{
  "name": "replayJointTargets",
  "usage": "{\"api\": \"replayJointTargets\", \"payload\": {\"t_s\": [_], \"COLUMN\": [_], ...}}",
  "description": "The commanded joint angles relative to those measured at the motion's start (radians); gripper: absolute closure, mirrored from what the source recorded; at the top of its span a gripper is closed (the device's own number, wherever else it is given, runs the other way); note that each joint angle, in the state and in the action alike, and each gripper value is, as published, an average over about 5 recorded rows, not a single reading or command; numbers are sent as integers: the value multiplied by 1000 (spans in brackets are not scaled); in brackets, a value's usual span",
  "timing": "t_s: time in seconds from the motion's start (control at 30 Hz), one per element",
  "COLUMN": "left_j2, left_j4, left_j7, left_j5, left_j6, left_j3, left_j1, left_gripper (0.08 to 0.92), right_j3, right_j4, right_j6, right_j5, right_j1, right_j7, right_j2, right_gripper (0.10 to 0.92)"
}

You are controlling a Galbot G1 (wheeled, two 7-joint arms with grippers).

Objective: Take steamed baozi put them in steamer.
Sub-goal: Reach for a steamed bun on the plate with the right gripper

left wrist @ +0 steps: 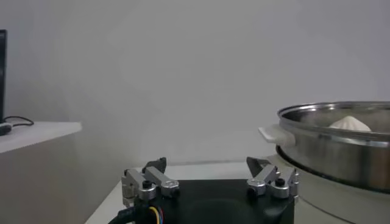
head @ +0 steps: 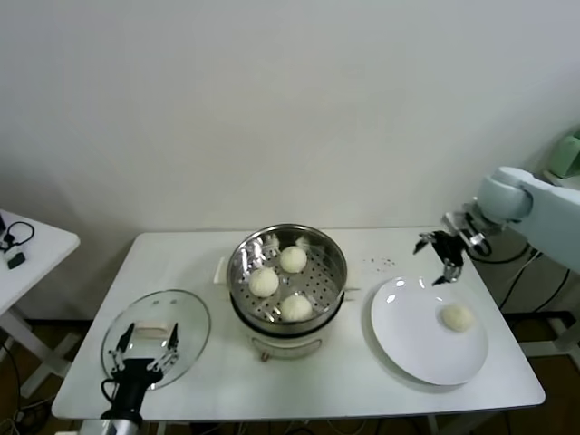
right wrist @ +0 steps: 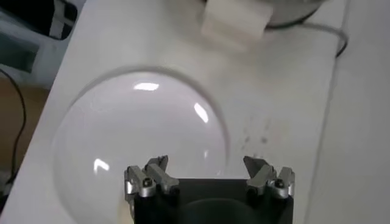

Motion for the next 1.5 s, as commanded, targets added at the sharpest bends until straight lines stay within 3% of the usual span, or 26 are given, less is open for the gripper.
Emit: {"api": "replayJointTargets", "payload": {"t_s": [0.03,0.73,1.23,1.5], "left_j2": [-9,-22,-26,-29], "left_j4": [1,19,31,30], "left_j7": [3,6,3,2], "left_j5": [-6,17,24,25], "left_j6": [-11,3,12,13], "left_j3": [-4,-5,-3,-3], "left_j1": [11,7,-10,-8], "left_gripper": [177,177,177,177], "right_j3": [183,340,343,339], "right_j4": [-101,-296,-336,-323], "right_j6": [-10,48,54,49], "right_j5": [-192,-324,-336,-321], "right_j1": [-317,-453,-449,-448], "right_j7": [-1,17,3,-2], "right_j2": [-61,81,114,110], "right_gripper": [203,203,203,261]}}
